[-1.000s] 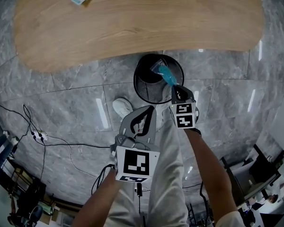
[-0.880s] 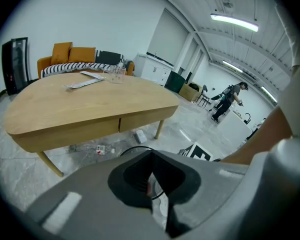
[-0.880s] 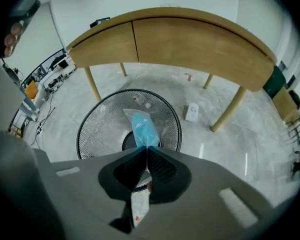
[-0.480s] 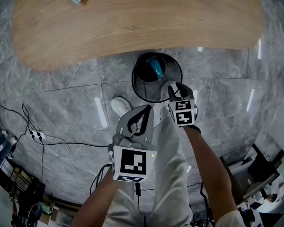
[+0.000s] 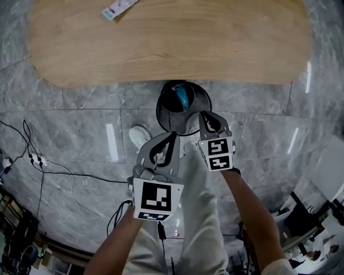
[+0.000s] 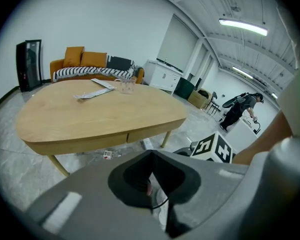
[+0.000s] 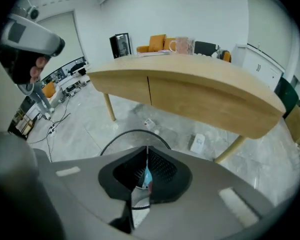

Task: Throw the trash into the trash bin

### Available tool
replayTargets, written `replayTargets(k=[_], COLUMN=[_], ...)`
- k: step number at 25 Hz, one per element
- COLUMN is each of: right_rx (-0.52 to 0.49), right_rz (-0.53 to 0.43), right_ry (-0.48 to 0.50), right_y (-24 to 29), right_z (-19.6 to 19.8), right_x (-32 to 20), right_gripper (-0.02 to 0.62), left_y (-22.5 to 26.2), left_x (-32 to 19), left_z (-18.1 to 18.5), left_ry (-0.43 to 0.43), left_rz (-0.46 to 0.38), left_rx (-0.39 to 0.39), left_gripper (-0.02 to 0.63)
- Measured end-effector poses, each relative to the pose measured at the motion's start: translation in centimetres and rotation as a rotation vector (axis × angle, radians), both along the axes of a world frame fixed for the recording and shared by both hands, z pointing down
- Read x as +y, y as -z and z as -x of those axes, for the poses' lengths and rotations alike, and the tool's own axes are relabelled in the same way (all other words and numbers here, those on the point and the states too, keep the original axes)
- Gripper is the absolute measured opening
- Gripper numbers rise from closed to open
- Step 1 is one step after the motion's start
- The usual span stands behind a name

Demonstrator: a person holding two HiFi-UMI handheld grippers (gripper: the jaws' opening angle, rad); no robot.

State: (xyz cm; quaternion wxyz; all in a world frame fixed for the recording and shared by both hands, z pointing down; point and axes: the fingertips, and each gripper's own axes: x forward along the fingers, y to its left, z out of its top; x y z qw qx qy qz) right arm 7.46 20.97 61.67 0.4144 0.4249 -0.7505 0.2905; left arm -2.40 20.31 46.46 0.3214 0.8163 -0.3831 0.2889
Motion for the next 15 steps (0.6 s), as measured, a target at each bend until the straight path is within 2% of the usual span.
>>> replayTargets(k=[9, 15], right_rx=[-0.111, -0.167], right_rz=[-0.140, -0.191], right_ry=[0.190, 0.278], right_y=[8.6, 11.9], right_z=[3.8, 5.8], right_x=[-5.6, -8.9], right_gripper=[0.035, 0.041], left_y=[2.9, 4.7], left_x=[-3.1, -3.8], left_z=[1.0, 2.0], left_ry=[0.122, 0.196], left_rz=[-0.041, -0.057], left_rx=[-0.016, -0.054], left_gripper=[0.000, 0.000])
